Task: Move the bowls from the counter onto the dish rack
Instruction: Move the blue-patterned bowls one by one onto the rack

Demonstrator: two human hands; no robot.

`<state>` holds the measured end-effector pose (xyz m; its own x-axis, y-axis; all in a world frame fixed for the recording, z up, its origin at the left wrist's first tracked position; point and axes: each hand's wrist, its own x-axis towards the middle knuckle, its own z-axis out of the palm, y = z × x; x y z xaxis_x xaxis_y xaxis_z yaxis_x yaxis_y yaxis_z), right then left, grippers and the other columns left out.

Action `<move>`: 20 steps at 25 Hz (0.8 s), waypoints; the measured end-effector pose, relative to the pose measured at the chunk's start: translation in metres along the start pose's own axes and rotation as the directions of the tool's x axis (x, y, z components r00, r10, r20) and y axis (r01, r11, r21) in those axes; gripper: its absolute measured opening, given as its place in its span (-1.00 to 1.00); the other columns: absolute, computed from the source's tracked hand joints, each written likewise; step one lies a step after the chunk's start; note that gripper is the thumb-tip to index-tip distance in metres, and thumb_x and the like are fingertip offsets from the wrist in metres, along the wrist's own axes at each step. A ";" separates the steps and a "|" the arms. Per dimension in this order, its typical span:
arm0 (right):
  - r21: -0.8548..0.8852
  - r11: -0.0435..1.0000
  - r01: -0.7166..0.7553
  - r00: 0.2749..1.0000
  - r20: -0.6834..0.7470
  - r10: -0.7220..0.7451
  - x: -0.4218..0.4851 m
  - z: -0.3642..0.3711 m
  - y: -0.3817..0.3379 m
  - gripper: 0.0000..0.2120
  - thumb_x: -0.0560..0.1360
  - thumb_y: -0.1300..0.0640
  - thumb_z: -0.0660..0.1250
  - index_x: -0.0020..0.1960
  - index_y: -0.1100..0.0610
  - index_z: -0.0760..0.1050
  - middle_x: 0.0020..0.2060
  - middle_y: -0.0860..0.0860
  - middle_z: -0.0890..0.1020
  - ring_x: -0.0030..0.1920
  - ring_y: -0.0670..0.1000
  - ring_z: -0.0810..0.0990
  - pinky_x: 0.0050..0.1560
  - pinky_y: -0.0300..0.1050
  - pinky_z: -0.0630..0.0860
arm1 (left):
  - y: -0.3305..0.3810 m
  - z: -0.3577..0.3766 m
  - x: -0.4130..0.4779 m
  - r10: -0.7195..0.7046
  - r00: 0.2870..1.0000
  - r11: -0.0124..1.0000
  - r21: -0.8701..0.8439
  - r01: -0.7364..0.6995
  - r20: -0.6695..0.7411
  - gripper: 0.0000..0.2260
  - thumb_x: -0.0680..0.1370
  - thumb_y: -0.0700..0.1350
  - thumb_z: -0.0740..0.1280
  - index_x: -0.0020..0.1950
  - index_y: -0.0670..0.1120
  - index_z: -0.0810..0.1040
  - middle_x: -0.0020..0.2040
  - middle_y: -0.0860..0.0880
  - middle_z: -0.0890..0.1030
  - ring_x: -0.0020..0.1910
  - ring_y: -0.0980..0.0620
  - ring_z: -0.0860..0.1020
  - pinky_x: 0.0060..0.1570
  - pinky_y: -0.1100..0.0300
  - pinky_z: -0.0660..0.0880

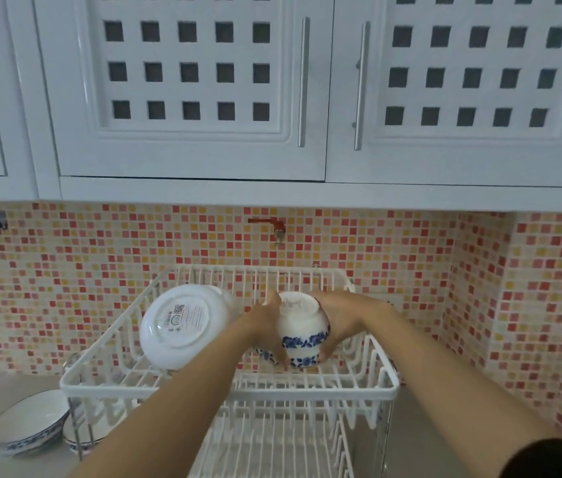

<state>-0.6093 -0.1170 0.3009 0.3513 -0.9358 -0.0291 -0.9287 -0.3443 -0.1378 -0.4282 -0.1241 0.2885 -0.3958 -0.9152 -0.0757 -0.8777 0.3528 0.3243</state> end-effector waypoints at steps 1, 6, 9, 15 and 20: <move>-0.004 1.000 -0.010 1.000 -0.005 0.010 0.000 0.001 0.000 -0.06 0.11 -0.11 0.63 0.38 -0.13 0.26 0.29 -0.11 0.52 0.24 0.00 0.50 0.21 -0.06 0.47 | -0.001 0.001 0.000 -0.007 1.000 1.000 -0.006 0.007 0.007 0.07 0.28 -0.09 0.58 0.54 -0.10 -0.11 0.42 -0.15 0.39 0.33 -0.16 0.45 0.20 0.05 0.47; -0.040 0.998 -0.054 0.997 -0.062 0.051 -0.004 0.006 -0.002 -0.06 0.05 -0.25 0.60 0.35 -0.11 0.32 0.23 -0.11 0.56 0.18 0.01 0.55 0.15 -0.02 0.53 | 0.009 0.014 -0.005 -0.025 1.000 0.993 0.116 0.025 -0.006 0.10 0.38 0.04 0.49 0.54 -0.20 -0.30 0.56 -0.22 -0.26 0.56 -0.24 -0.13 0.48 -0.03 0.14; -0.047 0.997 -0.068 0.993 -0.097 0.063 -0.006 0.006 -0.004 -0.09 0.04 -0.26 0.59 0.32 -0.10 0.35 0.20 -0.10 0.58 0.14 0.00 0.56 0.12 -0.03 0.54 | 0.010 0.015 -0.006 0.010 0.999 0.990 0.140 -0.003 -0.049 0.10 0.40 0.05 0.48 0.52 -0.26 -0.32 0.55 -0.22 -0.30 0.55 -0.20 -0.23 0.52 -0.01 0.00; -0.069 0.993 -0.098 0.987 -0.138 0.087 -0.004 0.009 -0.006 -0.08 0.01 -0.38 0.53 0.29 -0.08 0.39 0.11 -0.08 0.62 0.05 0.01 0.59 0.03 0.01 0.59 | 0.005 0.014 -0.006 0.078 0.994 0.983 0.172 -0.064 -0.078 0.01 0.41 -0.01 0.48 0.55 -0.25 -0.17 0.58 -0.17 -0.18 0.57 -0.14 -0.08 0.52 0.05 0.11; -0.081 0.988 -0.130 0.987 -0.104 0.121 -0.004 0.008 -0.008 -0.03 0.03 -0.35 0.55 0.35 -0.06 0.33 0.17 -0.06 0.57 0.10 0.03 0.56 0.08 -0.01 0.56 | 0.008 0.013 -0.010 0.059 0.997 0.971 0.235 -0.047 -0.045 0.01 0.43 0.03 0.46 0.54 -0.27 -0.21 0.58 -0.20 -0.19 0.57 -0.18 -0.15 0.52 0.00 0.05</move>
<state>-0.6022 -0.1097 0.2943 0.2215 -0.9734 0.0579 -0.9730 -0.2246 -0.0526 -0.4349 -0.1091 0.2795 -0.4343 -0.9006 -0.0137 -0.8971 0.4311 0.0968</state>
